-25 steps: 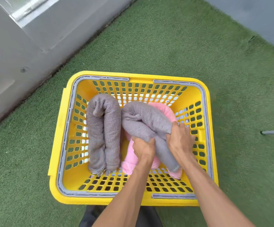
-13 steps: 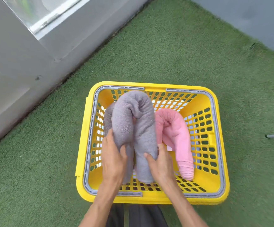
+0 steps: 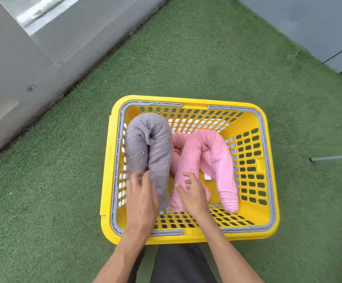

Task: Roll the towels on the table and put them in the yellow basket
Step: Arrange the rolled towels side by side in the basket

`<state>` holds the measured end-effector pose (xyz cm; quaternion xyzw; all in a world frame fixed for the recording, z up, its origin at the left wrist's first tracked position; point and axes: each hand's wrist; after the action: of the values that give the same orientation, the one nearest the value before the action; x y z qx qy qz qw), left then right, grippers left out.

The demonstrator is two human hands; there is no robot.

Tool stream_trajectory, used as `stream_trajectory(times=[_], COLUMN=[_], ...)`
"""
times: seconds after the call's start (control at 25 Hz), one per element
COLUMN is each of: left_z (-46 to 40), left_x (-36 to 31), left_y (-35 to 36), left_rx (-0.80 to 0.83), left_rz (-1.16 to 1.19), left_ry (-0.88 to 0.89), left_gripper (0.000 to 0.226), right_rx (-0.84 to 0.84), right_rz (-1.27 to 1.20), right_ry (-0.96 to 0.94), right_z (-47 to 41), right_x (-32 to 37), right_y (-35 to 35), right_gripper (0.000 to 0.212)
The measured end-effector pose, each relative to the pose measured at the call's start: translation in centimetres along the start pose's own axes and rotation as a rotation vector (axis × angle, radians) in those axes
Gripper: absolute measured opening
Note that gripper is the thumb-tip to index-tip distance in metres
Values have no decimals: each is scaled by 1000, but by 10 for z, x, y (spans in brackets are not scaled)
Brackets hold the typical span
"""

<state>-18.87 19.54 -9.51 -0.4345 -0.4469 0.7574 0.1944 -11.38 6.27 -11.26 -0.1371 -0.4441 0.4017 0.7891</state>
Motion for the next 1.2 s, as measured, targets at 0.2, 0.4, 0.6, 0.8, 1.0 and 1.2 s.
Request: stream_trajectory(times=[0.2, 0.4, 0.6, 0.8, 1.0, 1.2], left_z=[-1, -22, -44, -51, -24, -67], left_x=[-62, -92, -96, -101, -126, -117], left_y=[48, 135, 179, 152, 145, 194], left_rx=[180, 284, 345, 398, 196, 205], left_rz=[174, 156, -143, -70, 313, 511], left_ry=[85, -266, -451, -542, -787, -1054], left_gripper=[30, 55, 79, 51, 47, 81], right_rx=[-231, -89, -79, -122, -146, 63], right_rz=[181, 415, 389, 239, 309, 542], right_ry=[34, 136, 136, -92, -360, -198], right_z=[-32, -81, -103, -86, -107, -173], right_x=[-41, -85, -112, -96, -71, -82], right_y=[-66, -84, -85, -99, -104, -86], right_gripper=[55, 90, 92, 77, 78, 80])
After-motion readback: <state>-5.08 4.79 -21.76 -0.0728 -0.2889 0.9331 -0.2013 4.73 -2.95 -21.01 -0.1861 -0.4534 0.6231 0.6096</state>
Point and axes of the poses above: each hand's wrist, its own z-axis away from the middle knuckle, its own y-axis out of the palm, x = y × z, and after that the axes turned 1 degree about x, right-handed
